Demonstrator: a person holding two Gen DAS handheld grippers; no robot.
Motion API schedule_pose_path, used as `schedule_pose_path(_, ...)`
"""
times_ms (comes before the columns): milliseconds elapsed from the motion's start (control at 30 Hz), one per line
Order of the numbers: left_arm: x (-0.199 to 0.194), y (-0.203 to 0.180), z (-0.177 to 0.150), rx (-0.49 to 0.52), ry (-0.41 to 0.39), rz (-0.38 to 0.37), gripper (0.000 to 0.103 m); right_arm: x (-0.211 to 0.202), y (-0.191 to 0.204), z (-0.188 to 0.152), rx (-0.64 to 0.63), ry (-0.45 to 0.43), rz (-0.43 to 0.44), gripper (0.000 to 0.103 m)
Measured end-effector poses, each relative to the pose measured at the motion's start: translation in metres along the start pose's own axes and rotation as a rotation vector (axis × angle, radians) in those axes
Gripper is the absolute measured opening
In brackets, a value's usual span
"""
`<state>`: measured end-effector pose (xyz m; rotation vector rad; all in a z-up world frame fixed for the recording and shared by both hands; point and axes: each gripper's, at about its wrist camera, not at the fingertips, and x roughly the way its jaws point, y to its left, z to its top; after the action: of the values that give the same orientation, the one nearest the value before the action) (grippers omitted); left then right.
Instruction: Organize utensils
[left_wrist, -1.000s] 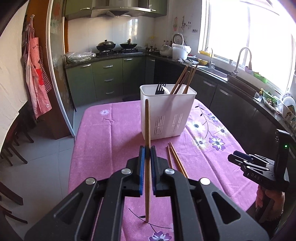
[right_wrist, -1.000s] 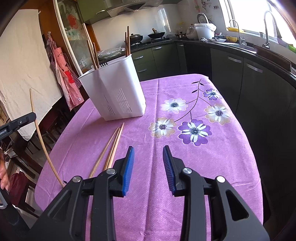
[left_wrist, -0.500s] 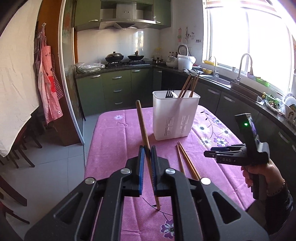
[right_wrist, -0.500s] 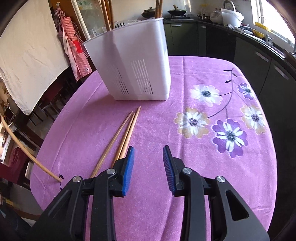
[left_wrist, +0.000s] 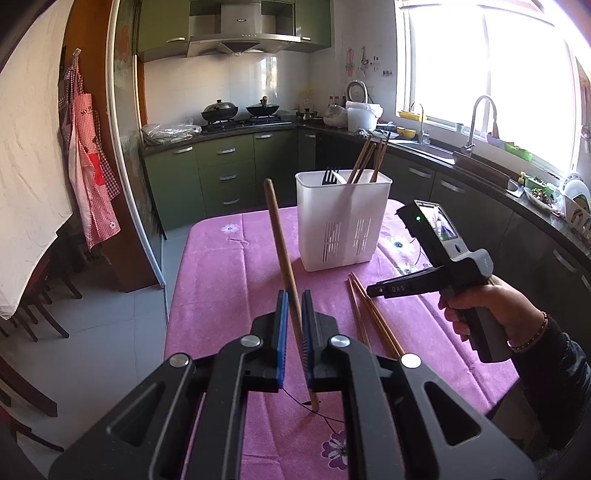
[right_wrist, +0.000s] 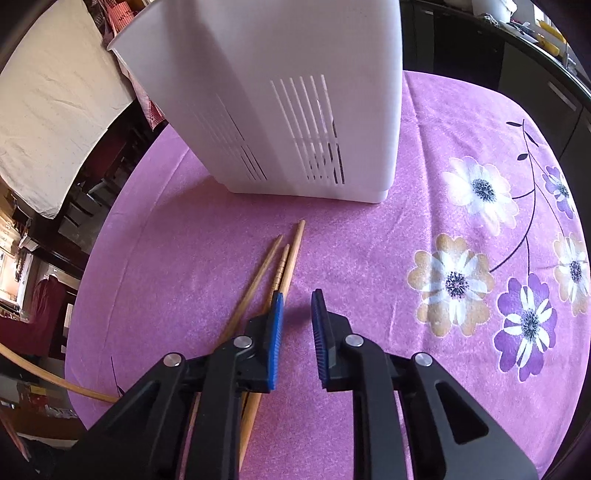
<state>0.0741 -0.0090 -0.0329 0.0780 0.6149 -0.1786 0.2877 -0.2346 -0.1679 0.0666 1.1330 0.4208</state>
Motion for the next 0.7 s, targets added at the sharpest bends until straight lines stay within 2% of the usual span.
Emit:
schedule_pose_path(367,0.005,-0.003,0.001,0.008,0.011,0.008,0.007,0.011,0.023,0.003,-0.043,0.01,-0.066,0.017)
schedule_pose_path(633,0.022,0.016,0.003,-0.05,0.064,0.043,0.007,0.017,0.038,0.01,-0.101,0.036,-0.117,0.015)
schedule_pose_path(700,0.027,0.021,0.001,-0.068,0.079,0.041,0.007,0.019,0.038,0.008,-0.087,0.053,-0.083,0.014)
